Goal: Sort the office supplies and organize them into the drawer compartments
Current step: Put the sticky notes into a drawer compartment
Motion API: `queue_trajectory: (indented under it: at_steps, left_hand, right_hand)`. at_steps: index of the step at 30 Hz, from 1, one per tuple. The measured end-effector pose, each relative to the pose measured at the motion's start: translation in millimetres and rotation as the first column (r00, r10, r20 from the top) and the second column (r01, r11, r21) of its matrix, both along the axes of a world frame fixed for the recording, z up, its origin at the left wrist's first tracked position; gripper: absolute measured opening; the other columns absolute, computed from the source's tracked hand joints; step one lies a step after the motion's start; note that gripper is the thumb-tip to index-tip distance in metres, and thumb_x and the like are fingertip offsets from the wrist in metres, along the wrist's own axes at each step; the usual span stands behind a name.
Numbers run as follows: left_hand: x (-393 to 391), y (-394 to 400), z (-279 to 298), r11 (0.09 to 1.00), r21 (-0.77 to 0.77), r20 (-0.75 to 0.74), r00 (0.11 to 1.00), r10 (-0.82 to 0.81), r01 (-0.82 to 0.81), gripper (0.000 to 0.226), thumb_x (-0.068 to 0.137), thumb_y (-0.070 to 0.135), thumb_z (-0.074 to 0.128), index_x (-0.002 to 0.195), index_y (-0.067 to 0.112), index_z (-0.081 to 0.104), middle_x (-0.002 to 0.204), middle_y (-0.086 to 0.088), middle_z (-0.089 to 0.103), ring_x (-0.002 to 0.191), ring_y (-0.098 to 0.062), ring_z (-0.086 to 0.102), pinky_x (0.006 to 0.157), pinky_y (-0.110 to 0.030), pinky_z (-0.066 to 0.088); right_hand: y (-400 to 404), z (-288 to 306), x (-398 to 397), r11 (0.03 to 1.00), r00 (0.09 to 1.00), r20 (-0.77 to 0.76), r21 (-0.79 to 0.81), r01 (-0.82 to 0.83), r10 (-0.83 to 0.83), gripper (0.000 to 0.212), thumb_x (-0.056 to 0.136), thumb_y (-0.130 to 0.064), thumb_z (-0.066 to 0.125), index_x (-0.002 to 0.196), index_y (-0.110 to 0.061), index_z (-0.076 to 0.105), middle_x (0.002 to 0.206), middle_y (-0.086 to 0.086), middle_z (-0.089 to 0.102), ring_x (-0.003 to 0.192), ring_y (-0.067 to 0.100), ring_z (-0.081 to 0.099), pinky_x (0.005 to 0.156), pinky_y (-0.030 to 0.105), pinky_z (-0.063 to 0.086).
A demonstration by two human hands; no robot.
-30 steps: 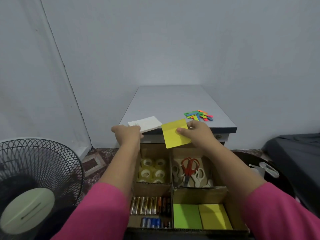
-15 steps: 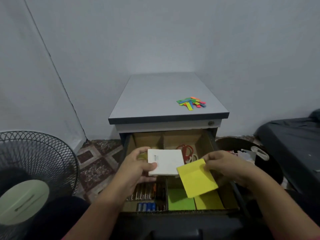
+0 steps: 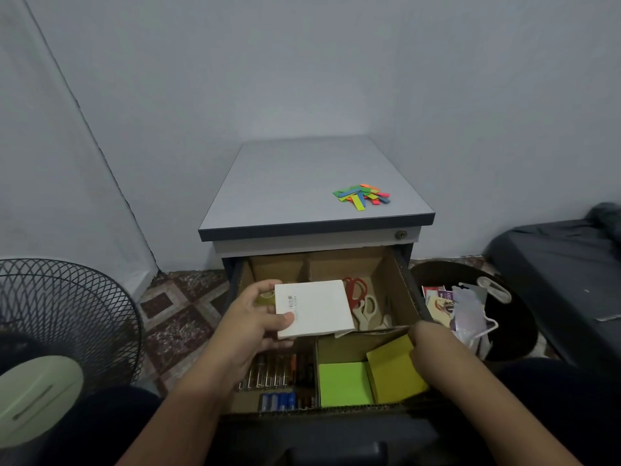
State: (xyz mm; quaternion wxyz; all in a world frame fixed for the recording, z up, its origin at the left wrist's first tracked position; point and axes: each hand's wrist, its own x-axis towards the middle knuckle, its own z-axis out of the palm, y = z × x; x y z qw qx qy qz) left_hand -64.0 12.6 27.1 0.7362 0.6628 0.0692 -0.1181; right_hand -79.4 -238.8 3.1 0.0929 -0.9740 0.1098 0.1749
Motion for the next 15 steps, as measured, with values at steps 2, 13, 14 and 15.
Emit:
queue_trajectory:
  at_steps: [2, 13, 14, 15]
  left_hand:
    - [0, 0, 0, 1.0, -0.002, 0.005, 1.0, -0.01, 0.01, 0.052, 0.08, -0.014, 0.063, 0.118, 0.02, 0.054, 0.093, -0.014, 0.072, 0.078, -0.027, 0.072, 0.059, -0.035, 0.059]
    - [0, 2, 1, 0.997, -0.002, 0.027, 0.997, -0.072, 0.072, 0.051, 0.079, -0.014, 0.063, 0.115, 0.022, 0.055, 0.091, -0.012, 0.074, 0.08, -0.027, 0.071, 0.06, -0.035, 0.059]
    - [0, 1, 1, 0.997, -0.003, 0.026, 0.997, -0.075, 0.075, 0.051, 0.079, -0.014, 0.063, 0.115, 0.022, 0.055, 0.091, -0.012, 0.074, 0.08, -0.027, 0.071, 0.06, -0.035, 0.059]
    - [0, 1, 1, 0.997, -0.004, 0.025, 0.997, -0.078, 0.078, 0.052, 0.079, -0.014, 0.063, 0.115, 0.022, 0.055, 0.09, -0.012, 0.074, 0.079, -0.027, 0.071, 0.061, -0.036, 0.059]
  right_hand:
    - [2, -4, -1, 0.999, 1.0, 0.013, -0.047, -0.019, 0.019, 0.009, 0.092, -0.005, 0.048, 0.088, -0.01, 0.054, 0.082, 0.002, 0.049, 0.085, 0.022, 0.055, 0.066, 0.023, 0.039]
    - [8, -2, -11, 0.994, 0.986, 0.159, -0.106, -0.041, 0.057, 0.027, 0.088, -0.004, 0.047, 0.067, -0.02, 0.04, 0.069, -0.003, 0.038, 0.068, 0.018, 0.047, 0.062, 0.027, 0.043]
    - [10, 0, -14, 0.992, 0.987, 0.145, -0.116, -0.047, 0.064, 0.021, 0.088, -0.004, 0.047, 0.074, -0.019, 0.046, 0.072, -0.003, 0.04, 0.069, 0.017, 0.049, 0.062, 0.027, 0.043]
    - [12, 1, -16, 0.991, 0.989, 0.131, -0.123, -0.056, 0.073, 0.015, 0.089, -0.005, 0.047, 0.084, -0.017, 0.053, 0.078, -0.001, 0.047, 0.074, 0.018, 0.053, 0.064, 0.026, 0.044]
